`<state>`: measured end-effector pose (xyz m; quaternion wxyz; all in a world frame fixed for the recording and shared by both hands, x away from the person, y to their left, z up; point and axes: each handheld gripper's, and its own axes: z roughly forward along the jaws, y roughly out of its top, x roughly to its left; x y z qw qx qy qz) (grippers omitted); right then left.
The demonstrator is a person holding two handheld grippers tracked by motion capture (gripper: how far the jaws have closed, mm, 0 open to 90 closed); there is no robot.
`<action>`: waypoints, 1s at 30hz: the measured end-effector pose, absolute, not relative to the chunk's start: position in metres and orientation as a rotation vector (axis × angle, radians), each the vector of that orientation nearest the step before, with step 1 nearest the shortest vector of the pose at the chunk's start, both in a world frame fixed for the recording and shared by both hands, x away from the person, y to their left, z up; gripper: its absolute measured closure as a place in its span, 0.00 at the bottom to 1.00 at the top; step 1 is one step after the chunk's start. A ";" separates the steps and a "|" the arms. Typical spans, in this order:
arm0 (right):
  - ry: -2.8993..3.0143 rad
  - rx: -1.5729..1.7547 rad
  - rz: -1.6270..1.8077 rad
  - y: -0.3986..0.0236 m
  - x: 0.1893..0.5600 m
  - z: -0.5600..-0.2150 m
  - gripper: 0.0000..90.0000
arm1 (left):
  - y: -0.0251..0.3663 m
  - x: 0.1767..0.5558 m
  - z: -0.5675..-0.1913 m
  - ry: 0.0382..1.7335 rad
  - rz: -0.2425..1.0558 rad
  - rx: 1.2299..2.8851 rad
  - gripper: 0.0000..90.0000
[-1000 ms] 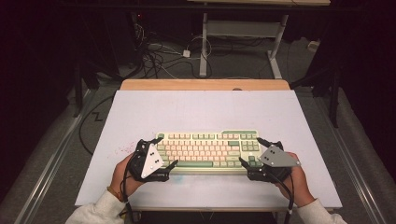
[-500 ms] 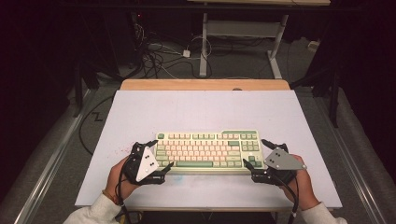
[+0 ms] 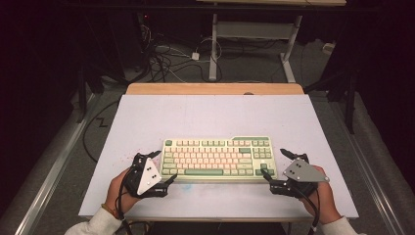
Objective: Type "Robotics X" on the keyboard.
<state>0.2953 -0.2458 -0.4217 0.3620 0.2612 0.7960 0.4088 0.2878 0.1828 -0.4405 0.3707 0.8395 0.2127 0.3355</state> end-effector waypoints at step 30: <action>2.024 0.784 1.007 -0.292 0.291 -0.444 0.18 | 0.220 0.284 -0.465 0.628 0.799 2.172 0.16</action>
